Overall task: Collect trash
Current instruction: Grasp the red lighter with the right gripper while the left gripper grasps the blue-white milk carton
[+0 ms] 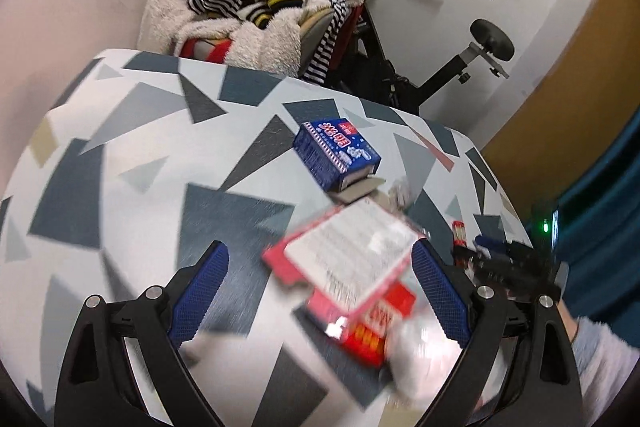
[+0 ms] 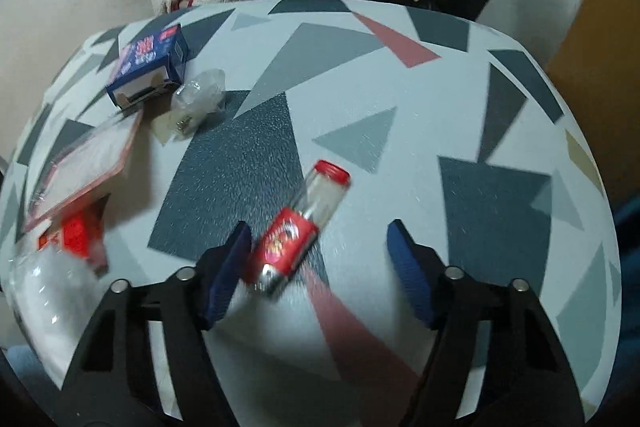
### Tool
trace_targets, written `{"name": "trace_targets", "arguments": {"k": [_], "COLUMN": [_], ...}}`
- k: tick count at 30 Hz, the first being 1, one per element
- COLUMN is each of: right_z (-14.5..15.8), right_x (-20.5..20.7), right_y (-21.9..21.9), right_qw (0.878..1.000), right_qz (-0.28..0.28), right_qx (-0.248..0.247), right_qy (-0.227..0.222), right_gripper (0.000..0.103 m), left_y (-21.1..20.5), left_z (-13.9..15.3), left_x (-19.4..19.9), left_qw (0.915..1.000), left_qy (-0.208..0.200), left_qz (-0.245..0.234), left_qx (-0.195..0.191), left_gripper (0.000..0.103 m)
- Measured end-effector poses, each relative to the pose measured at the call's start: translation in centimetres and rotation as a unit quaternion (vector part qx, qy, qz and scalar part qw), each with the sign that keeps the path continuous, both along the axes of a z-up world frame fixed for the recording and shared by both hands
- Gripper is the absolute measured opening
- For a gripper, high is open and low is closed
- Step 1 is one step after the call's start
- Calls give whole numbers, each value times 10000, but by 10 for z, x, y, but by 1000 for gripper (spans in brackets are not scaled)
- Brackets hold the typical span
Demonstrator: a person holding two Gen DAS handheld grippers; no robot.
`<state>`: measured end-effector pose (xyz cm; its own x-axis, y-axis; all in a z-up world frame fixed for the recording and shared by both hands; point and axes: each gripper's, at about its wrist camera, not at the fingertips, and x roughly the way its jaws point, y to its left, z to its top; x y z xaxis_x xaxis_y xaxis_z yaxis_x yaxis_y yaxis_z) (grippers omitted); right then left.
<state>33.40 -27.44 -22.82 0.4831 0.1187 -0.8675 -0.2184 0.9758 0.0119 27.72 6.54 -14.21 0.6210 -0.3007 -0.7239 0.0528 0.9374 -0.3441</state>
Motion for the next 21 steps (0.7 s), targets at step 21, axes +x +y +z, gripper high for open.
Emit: {"name": "trace_targets", "arguments": {"k": [21], "right_z": [-9], "right_x": [0], "right_y": [11], "right_qw": [9981], "right_qz": [326], "right_qx": [258], "right_qy": [-445], "right_gripper": [28], "left_y": [-47], "left_z": [-75], "left_x": [196], "left_qw": [9813], "left_qy": [1364], "left_qz": [1158], "left_qx": [-716], "left_gripper": [94]}}
